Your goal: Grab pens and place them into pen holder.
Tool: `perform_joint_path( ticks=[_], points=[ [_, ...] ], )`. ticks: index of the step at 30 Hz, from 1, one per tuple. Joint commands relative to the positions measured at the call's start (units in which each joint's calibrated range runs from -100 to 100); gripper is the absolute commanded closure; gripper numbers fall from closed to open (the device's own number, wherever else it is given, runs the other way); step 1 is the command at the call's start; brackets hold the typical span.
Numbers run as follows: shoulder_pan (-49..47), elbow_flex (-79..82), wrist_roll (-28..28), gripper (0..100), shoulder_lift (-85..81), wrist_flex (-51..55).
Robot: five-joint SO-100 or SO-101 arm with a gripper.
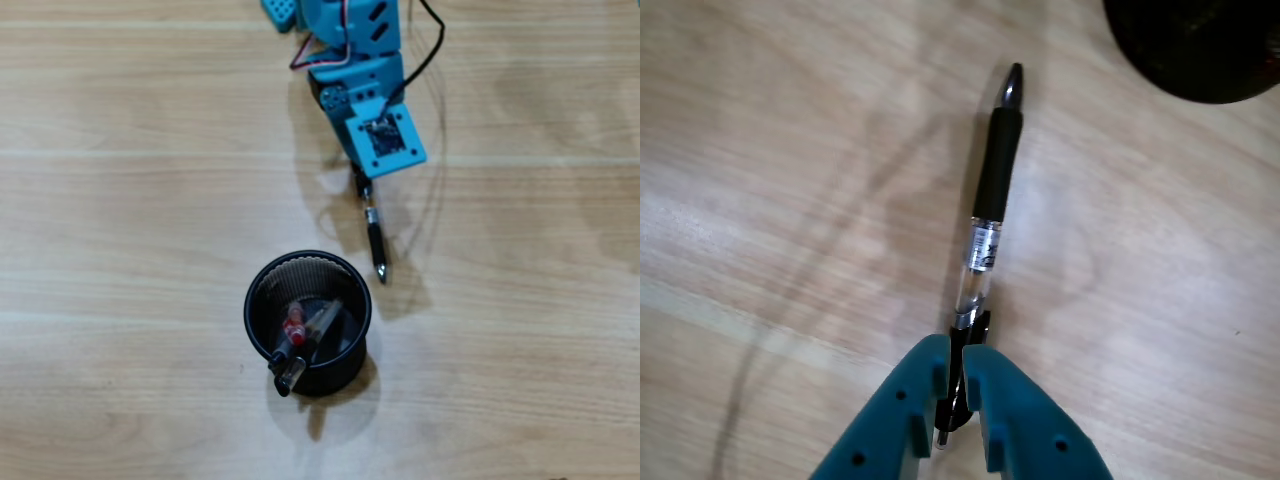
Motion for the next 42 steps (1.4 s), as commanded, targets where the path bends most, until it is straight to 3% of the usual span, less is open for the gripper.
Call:
perform_joint_path(
  ticks=[1, 16, 22, 42],
  points=[
    [-1.01, -7.53, 0.03, 98, 3.62, 2.37],
    [-1.01, -9.60, -0.07, 97, 7.07, 2.97],
    [-1.29, -9.96, -0.07, 84, 7.91, 2.97],
    [-1.47, -16.72, -0.12, 84, 24.54, 2.97]
  ],
)
